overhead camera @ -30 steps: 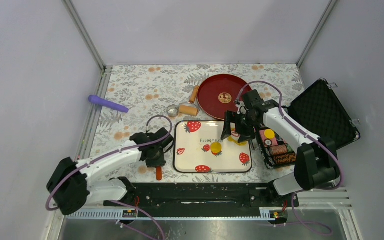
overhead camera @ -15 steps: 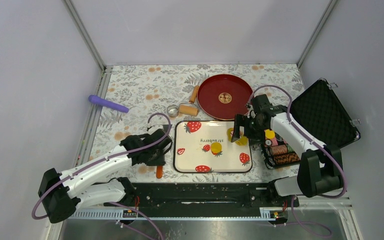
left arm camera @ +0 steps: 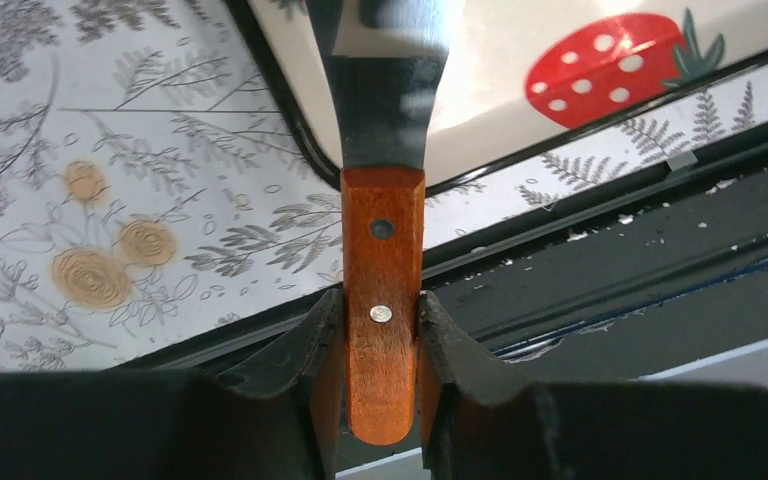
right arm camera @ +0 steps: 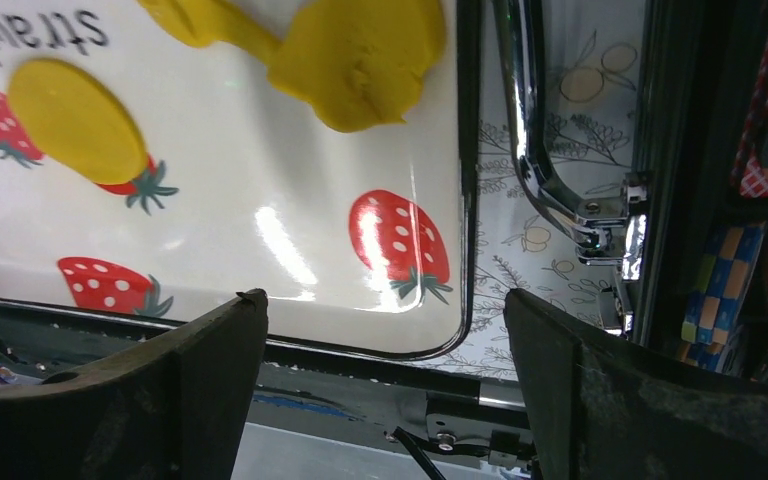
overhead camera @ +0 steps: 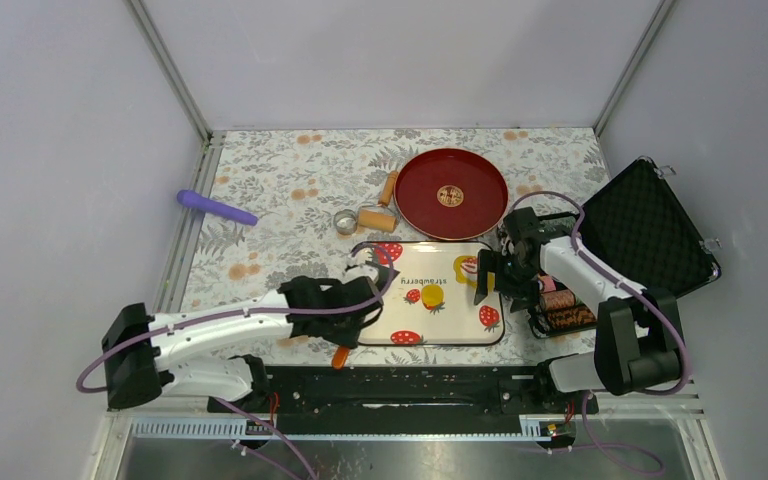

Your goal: Roll out the dumpling wrappers from the dough

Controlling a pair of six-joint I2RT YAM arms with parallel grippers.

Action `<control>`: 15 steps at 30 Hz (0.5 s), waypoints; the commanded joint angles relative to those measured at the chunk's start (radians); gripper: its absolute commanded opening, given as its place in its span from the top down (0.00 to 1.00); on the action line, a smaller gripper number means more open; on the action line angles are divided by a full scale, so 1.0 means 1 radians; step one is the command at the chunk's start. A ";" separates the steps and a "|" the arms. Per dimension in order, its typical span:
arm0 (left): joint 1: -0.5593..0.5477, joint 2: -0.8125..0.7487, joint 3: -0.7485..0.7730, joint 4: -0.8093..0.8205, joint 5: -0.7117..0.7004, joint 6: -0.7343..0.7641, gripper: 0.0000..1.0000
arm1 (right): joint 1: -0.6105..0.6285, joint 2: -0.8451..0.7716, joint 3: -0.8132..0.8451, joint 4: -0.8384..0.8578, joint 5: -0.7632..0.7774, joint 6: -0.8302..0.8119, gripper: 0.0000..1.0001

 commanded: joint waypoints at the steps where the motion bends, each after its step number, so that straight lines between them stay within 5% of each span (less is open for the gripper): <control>1: -0.058 0.055 0.058 0.050 0.013 0.034 1.00 | -0.004 0.017 -0.026 0.013 0.043 0.021 0.07; 15: -0.177 0.227 0.092 0.085 0.135 0.072 1.00 | -0.006 0.066 -0.044 0.052 0.036 0.021 0.15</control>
